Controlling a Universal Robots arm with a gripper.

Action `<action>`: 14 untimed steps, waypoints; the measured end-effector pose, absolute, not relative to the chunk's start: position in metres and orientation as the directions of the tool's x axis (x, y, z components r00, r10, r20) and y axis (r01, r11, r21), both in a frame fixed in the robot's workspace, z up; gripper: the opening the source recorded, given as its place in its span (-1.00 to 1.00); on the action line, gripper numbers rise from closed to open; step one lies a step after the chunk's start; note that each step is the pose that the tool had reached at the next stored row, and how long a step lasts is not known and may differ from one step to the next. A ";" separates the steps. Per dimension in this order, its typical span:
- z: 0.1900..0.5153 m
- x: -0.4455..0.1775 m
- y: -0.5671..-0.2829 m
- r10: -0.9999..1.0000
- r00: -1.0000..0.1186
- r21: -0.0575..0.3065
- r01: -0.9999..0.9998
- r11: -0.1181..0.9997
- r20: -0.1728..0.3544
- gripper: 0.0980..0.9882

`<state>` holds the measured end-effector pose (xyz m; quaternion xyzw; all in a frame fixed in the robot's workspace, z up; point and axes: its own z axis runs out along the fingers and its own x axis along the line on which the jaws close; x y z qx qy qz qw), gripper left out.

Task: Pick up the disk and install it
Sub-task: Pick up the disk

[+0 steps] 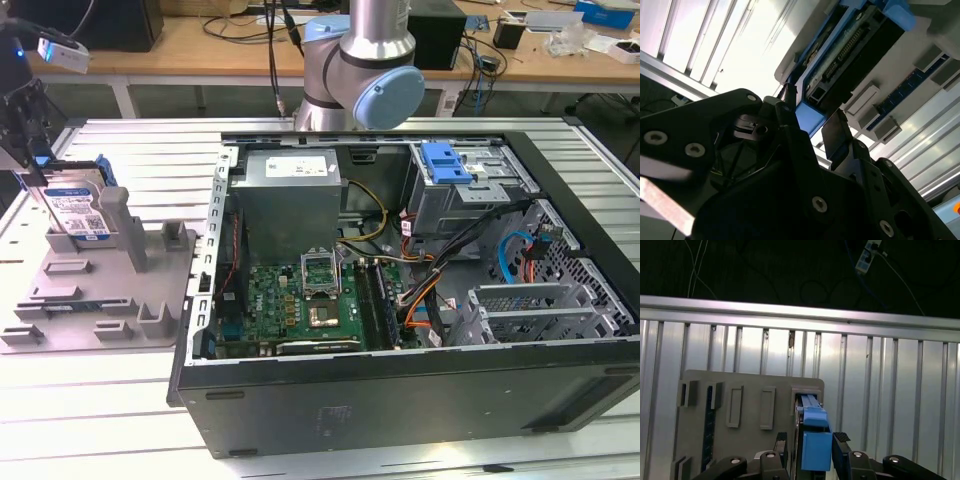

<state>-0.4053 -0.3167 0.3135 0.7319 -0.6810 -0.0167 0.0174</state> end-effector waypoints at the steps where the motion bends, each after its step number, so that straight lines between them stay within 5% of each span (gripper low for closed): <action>1: 0.313 -0.405 -0.317 -0.997 0.072 0.048 -0.996 -0.072 -0.001 -0.14; 14: 0.310 -0.406 -0.314 -0.998 0.070 0.048 -0.996 -0.070 -0.001 -0.14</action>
